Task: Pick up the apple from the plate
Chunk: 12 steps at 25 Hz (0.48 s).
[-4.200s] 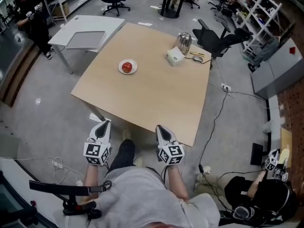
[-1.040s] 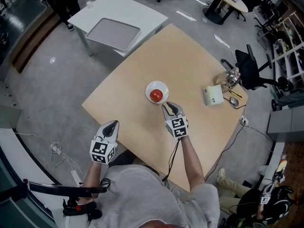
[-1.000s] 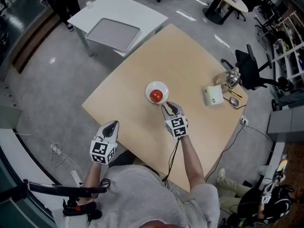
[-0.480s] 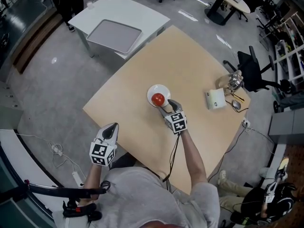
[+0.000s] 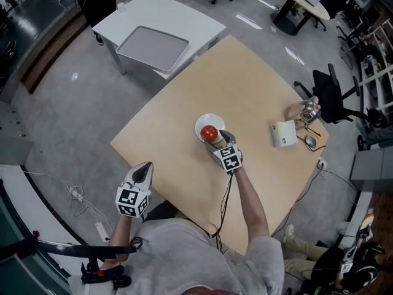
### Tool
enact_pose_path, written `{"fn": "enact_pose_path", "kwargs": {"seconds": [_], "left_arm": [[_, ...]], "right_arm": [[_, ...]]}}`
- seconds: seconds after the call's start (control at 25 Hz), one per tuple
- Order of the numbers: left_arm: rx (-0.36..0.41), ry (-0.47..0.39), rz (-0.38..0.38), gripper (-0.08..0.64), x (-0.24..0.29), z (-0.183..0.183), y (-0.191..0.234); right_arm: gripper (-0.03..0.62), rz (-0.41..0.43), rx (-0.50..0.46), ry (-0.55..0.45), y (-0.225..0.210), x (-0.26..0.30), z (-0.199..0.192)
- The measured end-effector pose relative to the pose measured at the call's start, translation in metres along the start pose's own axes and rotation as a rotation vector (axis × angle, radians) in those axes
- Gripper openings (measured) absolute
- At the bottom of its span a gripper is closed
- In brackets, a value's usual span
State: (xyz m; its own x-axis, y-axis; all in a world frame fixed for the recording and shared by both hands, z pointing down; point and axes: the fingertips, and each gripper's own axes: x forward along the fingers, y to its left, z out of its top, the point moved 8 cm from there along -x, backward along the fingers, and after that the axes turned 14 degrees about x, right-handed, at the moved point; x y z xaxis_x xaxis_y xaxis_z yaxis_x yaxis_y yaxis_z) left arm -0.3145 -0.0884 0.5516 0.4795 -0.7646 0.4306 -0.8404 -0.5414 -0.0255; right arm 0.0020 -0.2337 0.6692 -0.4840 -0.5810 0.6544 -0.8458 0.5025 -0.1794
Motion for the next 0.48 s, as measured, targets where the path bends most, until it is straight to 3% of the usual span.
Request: {"fn": "enact_pose_path", "kwargs": {"seconds": [0.48], "left_arm": [[-0.002,0.019,0.0,0.018,0.012,0.002,0.012]], "right_arm": [[0.345,-0.002,-0.01,0.03,-0.003,0.024,-0.005]]}}
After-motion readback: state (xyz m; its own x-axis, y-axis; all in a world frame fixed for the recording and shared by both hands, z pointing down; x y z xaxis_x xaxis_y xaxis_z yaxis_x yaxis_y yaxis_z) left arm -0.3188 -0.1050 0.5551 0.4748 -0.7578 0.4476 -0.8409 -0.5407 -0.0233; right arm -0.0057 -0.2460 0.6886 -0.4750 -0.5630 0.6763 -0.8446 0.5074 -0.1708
